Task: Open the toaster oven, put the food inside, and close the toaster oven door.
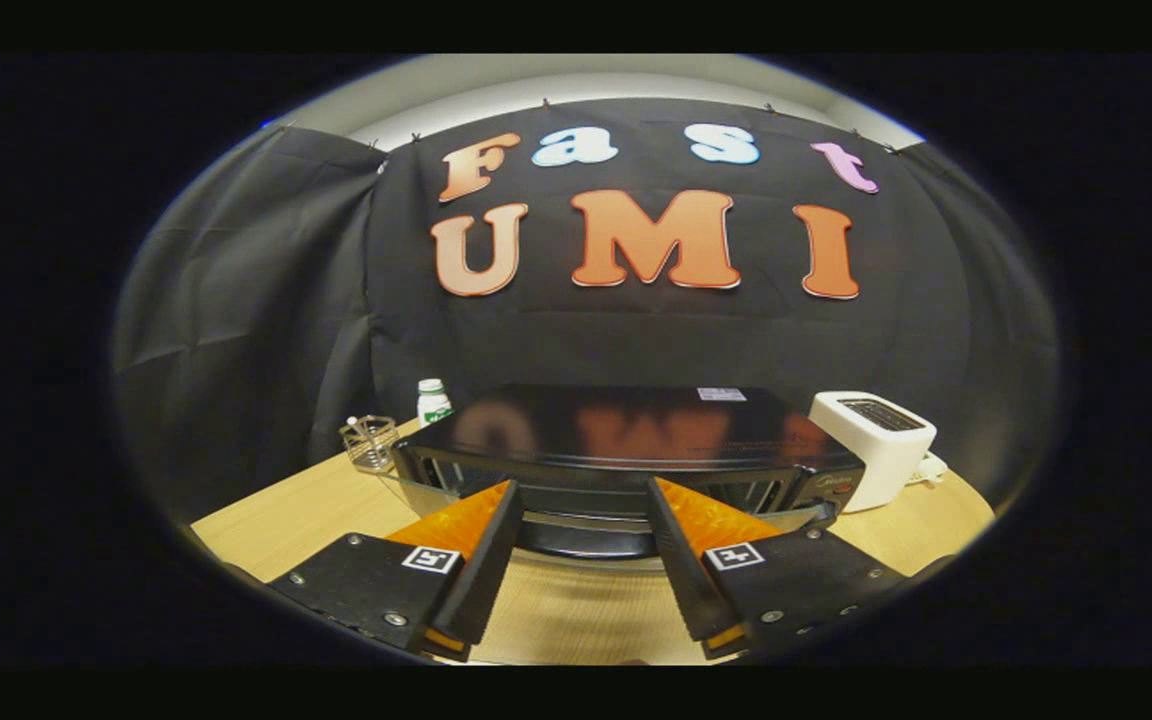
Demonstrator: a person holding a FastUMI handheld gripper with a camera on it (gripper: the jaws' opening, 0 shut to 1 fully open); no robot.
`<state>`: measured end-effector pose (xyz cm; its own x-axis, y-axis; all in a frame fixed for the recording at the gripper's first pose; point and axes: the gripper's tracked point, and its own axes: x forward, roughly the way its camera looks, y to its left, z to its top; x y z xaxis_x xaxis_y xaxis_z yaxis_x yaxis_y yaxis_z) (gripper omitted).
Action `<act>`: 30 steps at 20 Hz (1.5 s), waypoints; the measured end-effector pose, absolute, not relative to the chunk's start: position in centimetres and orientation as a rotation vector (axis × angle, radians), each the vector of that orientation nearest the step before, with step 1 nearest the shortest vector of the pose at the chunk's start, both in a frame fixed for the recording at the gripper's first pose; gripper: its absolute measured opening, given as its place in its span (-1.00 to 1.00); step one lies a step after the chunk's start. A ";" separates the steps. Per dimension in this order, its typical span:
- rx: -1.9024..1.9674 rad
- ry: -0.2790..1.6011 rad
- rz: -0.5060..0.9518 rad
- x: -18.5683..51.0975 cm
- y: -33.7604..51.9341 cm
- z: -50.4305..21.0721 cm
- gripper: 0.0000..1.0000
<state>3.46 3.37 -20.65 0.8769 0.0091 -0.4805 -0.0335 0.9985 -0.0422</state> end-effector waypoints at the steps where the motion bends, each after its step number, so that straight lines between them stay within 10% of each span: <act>1: -0.057 0.519 0.033 2.8 3.5 -20.8 0.49; 30: 0.099 0.865 0.186 -9.9 4.3 -31.0 0.43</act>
<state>-9.87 4.32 -31.01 0.6341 0.2023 -0.7463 -0.1219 0.9792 0.1620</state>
